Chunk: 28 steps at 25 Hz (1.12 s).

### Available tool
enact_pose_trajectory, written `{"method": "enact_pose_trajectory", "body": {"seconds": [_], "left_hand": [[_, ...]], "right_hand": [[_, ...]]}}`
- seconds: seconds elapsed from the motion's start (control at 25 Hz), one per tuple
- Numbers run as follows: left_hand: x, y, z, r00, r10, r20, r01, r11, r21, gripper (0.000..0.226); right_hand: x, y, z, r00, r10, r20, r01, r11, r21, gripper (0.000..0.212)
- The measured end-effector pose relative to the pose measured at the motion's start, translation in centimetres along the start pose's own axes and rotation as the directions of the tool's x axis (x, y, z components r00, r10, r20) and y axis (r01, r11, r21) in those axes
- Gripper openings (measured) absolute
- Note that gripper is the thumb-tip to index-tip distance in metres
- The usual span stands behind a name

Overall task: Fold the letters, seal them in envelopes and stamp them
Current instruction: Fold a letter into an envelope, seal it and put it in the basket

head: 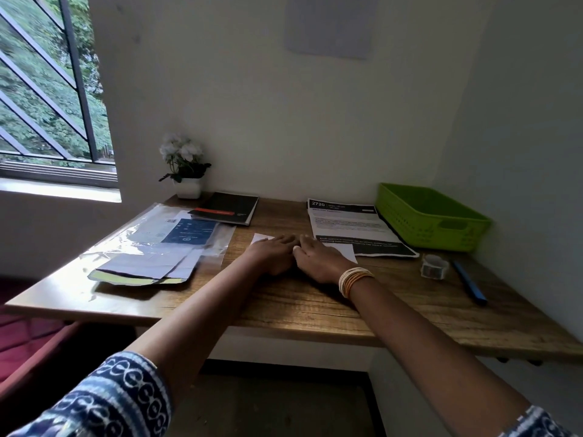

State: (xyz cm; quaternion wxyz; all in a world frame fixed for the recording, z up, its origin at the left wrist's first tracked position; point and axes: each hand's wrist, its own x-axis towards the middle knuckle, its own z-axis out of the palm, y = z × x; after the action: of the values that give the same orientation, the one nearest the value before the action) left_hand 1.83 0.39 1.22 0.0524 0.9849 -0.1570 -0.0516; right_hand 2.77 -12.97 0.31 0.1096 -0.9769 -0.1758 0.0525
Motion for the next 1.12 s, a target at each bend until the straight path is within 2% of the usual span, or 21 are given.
{"method": "enact_pose_trajectory", "body": {"seconds": [0.2,0.56,0.64,0.76,0.88,0.96,1.12], "left_hand": [[0.0,-0.9,-0.3,0.994,-0.104,0.028,0.105,0.993,-0.054,0.055],[-1.4,-1.9,0.1,0.982,-0.186,0.009,0.186,0.982,-0.042,0.055],[-1.3,-1.8,0.4,0.982,-0.189,-0.019,0.189,0.982,-0.017,0.056],[-1.2,-1.7,0.9,0.987,-0.121,-0.106,0.130,0.988,0.083,0.055],[-1.2,-1.3,0.7,0.998,-0.041,-0.057,0.042,0.999,0.010,0.052],[-1.0,-1.2,0.4,0.999,-0.052,-0.014,0.051,0.997,-0.049,0.052],[-0.8,-1.6,0.1,0.994,-0.104,0.018,0.105,0.992,-0.064,0.054]], "right_hand": [[-1.1,1.9,-0.3,0.997,0.074,0.022,-0.070,0.988,-0.137,0.066],[-3.5,5.0,-0.9,0.970,0.244,0.010,-0.238,0.954,-0.184,0.068],[-3.2,3.8,-0.8,0.975,0.218,-0.030,-0.219,0.951,-0.217,0.070],[-2.0,1.1,-0.2,0.998,0.041,-0.047,-0.049,0.979,-0.199,0.066],[-0.8,-0.3,0.1,0.997,-0.078,0.011,0.079,0.984,-0.162,0.063],[-0.5,0.0,0.1,0.996,-0.078,0.040,0.083,0.986,-0.143,0.063],[-0.7,1.4,-0.4,0.998,0.008,0.056,0.000,0.990,-0.141,0.064]]}}
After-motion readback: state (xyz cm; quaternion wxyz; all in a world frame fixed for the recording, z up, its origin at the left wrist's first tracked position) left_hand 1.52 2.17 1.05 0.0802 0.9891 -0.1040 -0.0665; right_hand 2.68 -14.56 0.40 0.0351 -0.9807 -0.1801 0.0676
